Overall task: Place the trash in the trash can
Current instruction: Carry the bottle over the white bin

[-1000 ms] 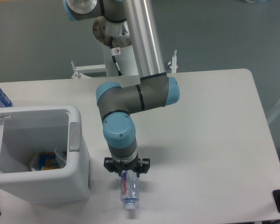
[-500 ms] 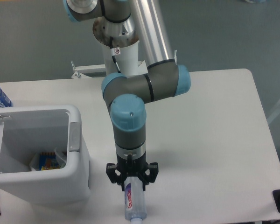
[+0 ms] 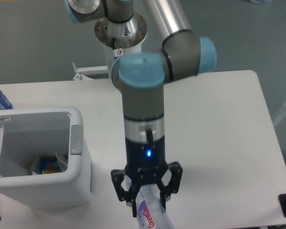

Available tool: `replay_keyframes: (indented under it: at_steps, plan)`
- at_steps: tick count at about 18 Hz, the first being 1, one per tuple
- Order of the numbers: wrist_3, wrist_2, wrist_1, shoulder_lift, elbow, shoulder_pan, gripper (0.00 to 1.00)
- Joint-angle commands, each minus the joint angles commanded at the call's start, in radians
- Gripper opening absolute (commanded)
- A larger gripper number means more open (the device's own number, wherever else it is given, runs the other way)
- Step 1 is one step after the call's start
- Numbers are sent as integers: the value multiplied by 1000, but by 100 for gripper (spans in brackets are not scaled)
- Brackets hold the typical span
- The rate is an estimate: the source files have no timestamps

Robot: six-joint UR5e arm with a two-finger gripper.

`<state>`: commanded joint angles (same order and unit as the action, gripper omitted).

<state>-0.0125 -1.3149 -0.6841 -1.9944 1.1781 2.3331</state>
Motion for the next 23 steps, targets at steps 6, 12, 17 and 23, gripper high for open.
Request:
replay_keyframes:
  at_steps: [6, 12, 17, 23]
  plan:
    - [41, 110, 0, 78, 58, -18, 63]
    - [48, 174, 0, 141, 149, -107, 63]
    - [45, 174, 0, 129, 190, -195, 63]
    - [39, 172, 2, 140, 238, -242, 68]
